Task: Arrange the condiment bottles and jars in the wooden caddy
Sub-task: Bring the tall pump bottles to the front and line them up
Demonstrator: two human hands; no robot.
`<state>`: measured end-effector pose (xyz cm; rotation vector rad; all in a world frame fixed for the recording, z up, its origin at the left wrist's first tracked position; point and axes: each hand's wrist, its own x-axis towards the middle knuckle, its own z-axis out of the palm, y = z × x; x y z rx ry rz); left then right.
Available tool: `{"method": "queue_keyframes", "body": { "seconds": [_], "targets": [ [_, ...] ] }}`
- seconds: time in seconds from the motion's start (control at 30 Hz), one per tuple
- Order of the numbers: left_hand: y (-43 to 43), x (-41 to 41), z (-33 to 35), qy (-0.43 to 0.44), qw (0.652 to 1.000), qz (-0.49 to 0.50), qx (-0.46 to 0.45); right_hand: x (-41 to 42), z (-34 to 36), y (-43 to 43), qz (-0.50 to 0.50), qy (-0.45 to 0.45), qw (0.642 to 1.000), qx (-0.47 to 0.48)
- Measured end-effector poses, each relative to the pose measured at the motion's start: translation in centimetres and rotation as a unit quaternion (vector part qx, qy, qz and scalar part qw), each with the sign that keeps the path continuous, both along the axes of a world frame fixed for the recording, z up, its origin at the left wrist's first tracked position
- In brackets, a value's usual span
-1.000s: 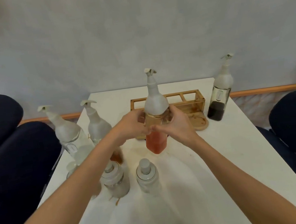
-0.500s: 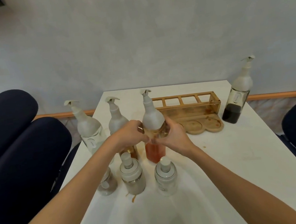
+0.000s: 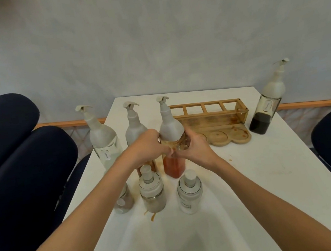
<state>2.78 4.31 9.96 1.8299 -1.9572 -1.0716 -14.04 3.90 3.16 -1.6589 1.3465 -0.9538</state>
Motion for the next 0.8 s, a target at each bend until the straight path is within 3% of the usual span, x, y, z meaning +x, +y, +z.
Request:
{"method": "queue_keyframes", "body": {
  "seconds": [0.17,0.3,0.5,0.67,0.8],
  "targets": [
    [2.5,0.2,2.2,-0.052,0.997,-0.033,-0.039,-1.4,0.6,0.5,0.027,0.04,0.998,0.04],
    [4.5,-0.1,3.7,-0.048,0.991,-0.033,-0.119,-4.2,2.4,2.5,-0.072,0.051,0.996,0.021],
    [7.2,-5.3,6.7,0.087,0.969,-0.077,-0.216,-10.3,5.1,5.6,-0.209,0.004,0.975,-0.077],
    [8.2,-13.5,4.9,0.173,0.961,-0.121,-0.178,-16.2,5.8,5.7,-0.31,-0.039,0.946,-0.093],
    [5.3,-20.1,1.4,0.195,0.97,-0.104,-0.104,-21.3,4.7,3.8,-0.357,-0.081,0.93,-0.017]
  ]
}}
